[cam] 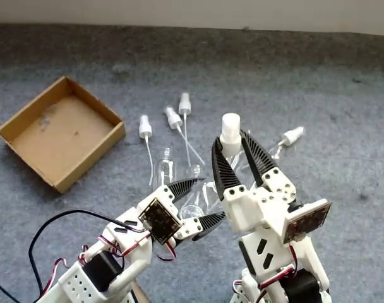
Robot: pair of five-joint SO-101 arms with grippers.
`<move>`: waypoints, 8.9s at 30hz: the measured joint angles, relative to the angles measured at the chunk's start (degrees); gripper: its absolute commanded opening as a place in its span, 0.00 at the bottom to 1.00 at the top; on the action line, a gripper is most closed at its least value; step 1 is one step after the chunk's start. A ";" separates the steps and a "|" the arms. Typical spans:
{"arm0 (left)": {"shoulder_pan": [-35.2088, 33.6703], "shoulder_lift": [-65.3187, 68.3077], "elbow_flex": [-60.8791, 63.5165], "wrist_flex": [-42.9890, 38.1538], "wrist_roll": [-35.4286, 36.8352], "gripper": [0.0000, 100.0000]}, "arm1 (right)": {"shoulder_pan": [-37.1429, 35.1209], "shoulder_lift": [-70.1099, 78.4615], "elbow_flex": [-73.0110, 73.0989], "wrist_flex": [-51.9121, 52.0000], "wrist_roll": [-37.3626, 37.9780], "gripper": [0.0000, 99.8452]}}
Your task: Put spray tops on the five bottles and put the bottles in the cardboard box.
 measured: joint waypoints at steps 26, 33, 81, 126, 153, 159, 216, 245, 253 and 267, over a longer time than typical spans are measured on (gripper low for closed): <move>-3.25 0.00 0.00 -1.76 0.00 0.20 | 0.18 -0.26 2.29 4.40 0.00 0.19; -3.34 0.00 0.00 -1.76 0.00 0.20 | 0.35 -0.26 -0.18 4.40 0.00 0.19; -19.96 0.00 0.00 -27.16 0.00 0.20 | 6.07 -0.18 16.88 4.40 0.00 0.01; -23.91 0.00 0.00 -33.41 6.77 0.20 | -26.37 0.09 25.76 -17.14 -0.09 0.00; -23.74 0.00 0.00 -27.69 15.65 0.20 | -15.65 0.09 25.76 -17.23 -0.09 0.00; -23.74 0.00 0.00 -27.69 15.65 0.20 | -14.24 0.09 25.76 -17.23 -0.09 0.00; -59.69 14.77 -9.67 -27.34 4.57 0.21 | -6.33 0.09 25.76 -10.46 -0.09 0.00; -68.92 87.56 -39.21 -52.84 4.57 0.20 | -6.15 0.09 25.76 -10.29 -0.09 0.00; -70.15 100.66 -45.36 -58.90 4.22 0.20 | -6.15 0.09 25.76 -10.29 -0.09 0.00; -70.15 121.58 -60.04 -60.48 8.18 0.20 | -6.15 0.09 25.76 -10.29 -0.09 0.00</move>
